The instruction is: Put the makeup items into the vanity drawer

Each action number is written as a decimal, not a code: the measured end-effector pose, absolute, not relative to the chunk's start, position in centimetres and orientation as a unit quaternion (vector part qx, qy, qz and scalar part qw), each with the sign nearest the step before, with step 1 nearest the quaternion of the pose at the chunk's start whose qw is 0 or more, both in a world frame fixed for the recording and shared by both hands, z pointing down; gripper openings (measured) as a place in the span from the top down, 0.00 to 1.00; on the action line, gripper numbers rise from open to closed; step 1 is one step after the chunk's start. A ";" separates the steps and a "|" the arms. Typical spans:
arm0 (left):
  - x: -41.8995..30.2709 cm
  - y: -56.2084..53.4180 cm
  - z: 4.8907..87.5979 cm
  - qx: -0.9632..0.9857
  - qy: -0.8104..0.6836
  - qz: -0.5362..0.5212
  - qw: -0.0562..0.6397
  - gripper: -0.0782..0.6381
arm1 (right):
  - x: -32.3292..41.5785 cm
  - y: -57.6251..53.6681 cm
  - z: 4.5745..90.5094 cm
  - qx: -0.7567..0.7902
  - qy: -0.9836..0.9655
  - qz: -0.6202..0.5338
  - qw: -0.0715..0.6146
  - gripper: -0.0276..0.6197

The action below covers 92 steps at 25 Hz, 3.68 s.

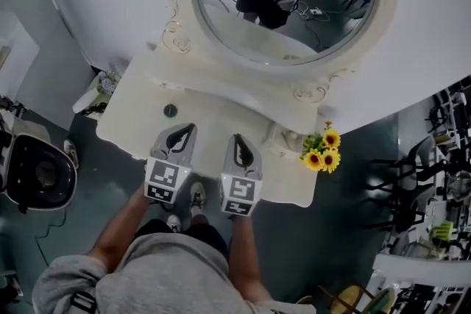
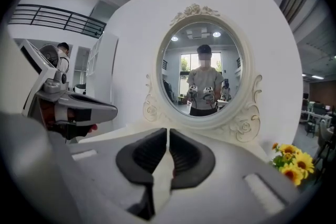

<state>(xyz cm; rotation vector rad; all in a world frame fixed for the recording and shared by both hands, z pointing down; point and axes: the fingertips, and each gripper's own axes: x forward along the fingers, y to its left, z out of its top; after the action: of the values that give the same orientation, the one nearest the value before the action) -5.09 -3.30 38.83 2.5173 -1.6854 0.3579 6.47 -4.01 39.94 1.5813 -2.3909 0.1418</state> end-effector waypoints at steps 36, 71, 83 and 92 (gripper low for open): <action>-16.1 1.5 42.2 0.727 -0.668 0.123 0.100 0.88 | -5.1 -3.3 43.3 0.404 -0.896 0.046 0.177 0.95; -25.3 -3.8 55.1 0.598 -0.753 0.154 0.225 0.88 | -17.5 -12.4 61.5 0.219 -0.910 0.132 0.327 0.65; -25.8 -2.9 55.4 0.585 -0.761 0.158 0.232 0.88 | -18.1 -12.2 63.9 0.200 -0.899 0.126 0.368 0.73; -25.7 -2.6 55.1 0.585 -0.760 0.159 0.232 0.88 | -18.6 -11.0 63.6 0.184 -0.897 0.123 0.383 0.91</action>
<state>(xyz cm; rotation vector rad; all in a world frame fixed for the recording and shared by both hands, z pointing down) -25.65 -2.57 55.05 1.6083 -2.0901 0.4380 -18.65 -11.05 63.58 0.4699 -2.2858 0.3148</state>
